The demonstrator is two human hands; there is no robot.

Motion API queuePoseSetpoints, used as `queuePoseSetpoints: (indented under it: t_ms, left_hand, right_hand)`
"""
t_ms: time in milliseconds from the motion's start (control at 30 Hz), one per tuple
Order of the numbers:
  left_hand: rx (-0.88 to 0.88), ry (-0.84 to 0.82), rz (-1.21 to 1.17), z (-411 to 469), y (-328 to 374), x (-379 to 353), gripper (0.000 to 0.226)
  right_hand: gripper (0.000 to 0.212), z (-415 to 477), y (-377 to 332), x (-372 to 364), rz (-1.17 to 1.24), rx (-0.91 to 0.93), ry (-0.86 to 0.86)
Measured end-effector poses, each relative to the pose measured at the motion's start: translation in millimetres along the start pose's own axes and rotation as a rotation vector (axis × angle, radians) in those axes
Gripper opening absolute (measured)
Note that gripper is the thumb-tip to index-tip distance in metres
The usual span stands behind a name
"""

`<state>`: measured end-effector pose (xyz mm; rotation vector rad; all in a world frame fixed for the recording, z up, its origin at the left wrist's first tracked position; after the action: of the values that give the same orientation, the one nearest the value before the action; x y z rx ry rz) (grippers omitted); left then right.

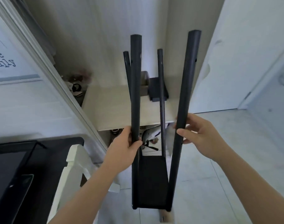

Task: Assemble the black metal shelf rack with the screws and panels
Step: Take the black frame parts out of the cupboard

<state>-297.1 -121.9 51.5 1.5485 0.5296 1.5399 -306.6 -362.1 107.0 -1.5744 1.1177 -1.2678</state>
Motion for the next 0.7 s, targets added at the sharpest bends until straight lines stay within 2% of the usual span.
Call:
queuePoseSetpoints:
  t_ms: [100,333,700]
  left_hand:
    - [-0.047,-0.111,-0.027,-22.0,5.7,-22.2,0.025]
    - [-0.157,-0.401,-0.079,-70.3,35.3,-88.8,0.019]
    - [-0.381,-0.723,-0.094,-112.0,105.3,-219.7,0.019]
  right_hand:
    - [0.05,-50.0,24.8,3.9,0.02,-0.069,0.109]
    - [0.037,-172.0,77.5,16.9,0.12,-0.208,0.362]
    - [0.033,-324.0,132.1,64.1,0.184,-0.39,0.691]
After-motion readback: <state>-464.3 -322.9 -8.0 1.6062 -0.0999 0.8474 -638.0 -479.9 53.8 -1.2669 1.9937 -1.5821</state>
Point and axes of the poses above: each hand's wrist, its own z-axis towards the middle knuckle, its own x-axis out of the back of the hand, y = z × x, the point moved 9 cm from there along z, towards the middle knuckle, and after that the axes turned 15 degrees about -x, right-handed, at the moved point
